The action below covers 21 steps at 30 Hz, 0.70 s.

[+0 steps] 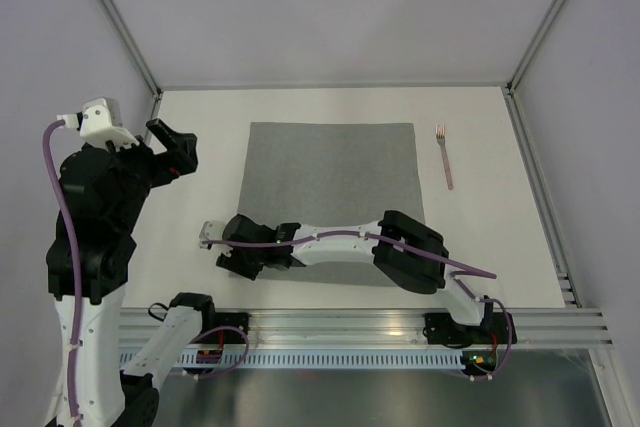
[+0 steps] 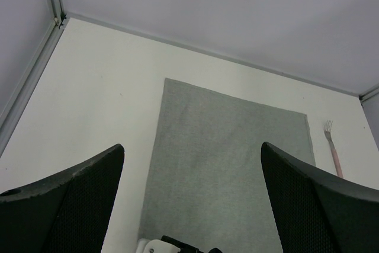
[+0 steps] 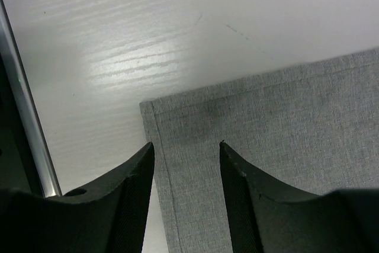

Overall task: Fold the napkin, place the utensils inside, and roll it up
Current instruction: Fold the napkin

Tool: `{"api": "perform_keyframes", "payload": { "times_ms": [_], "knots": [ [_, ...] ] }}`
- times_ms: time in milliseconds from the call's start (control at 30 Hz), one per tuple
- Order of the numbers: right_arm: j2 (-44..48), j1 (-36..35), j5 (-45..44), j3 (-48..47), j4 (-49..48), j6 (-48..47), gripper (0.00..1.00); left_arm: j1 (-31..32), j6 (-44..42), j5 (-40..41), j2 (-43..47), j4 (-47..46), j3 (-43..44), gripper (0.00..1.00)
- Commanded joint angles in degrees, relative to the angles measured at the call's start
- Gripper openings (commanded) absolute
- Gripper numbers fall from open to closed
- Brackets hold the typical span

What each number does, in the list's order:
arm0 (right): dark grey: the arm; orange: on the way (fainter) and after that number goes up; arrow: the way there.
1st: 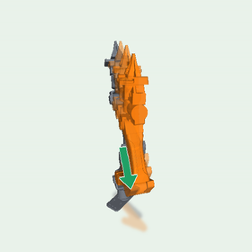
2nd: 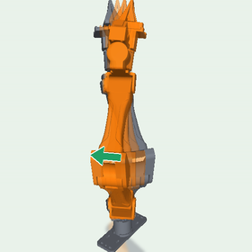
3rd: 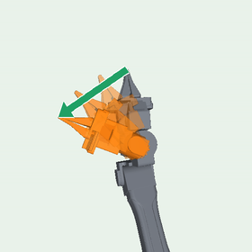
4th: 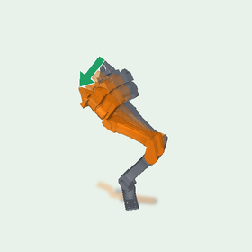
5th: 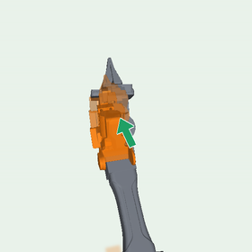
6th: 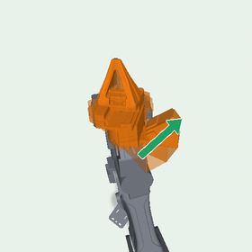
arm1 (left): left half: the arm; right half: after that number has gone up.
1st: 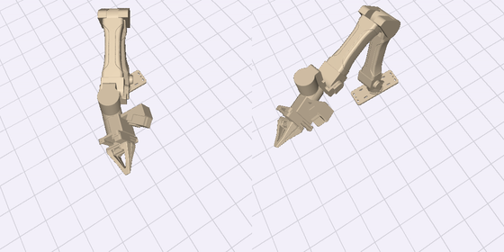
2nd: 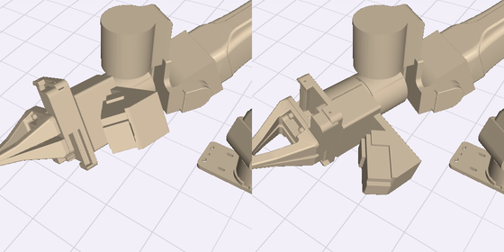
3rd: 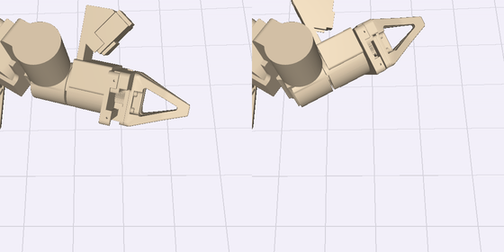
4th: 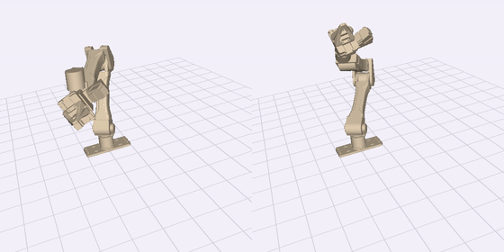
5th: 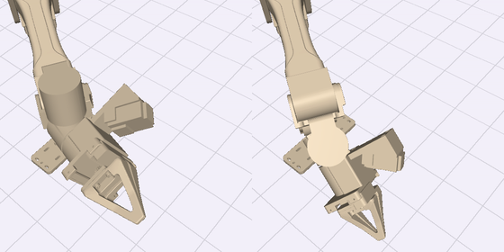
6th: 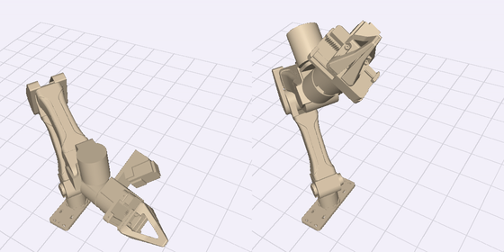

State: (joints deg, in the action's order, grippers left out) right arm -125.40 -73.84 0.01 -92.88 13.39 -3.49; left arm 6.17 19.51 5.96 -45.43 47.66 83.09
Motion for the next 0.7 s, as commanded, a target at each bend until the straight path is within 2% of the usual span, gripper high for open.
{"api": "perform_keyframes", "payload": {
  "times_ms": [0, 267, 667],
  "knots": [
    [-1.51, -1.13, -3.08, -4.32, -1.08, -0.47, 0.55, -0.2, 2.38, 0.28, -0.71, 1.12, 0.41, 1.0],
    [-4.76, -1.65, -2.74, -8.1, 0.41, 1.2, 0.55, -0.2, 2.38, -0.07, -0.54, 1.12, -0.21, 1.0],
    [-7.57, -2.01, -2.82, -8.72, 0.94, 2.26, 0.56, -0.2, 2.47, -0.68, -0.1, 1.12, -2.4, 1.0]
  ]
}}
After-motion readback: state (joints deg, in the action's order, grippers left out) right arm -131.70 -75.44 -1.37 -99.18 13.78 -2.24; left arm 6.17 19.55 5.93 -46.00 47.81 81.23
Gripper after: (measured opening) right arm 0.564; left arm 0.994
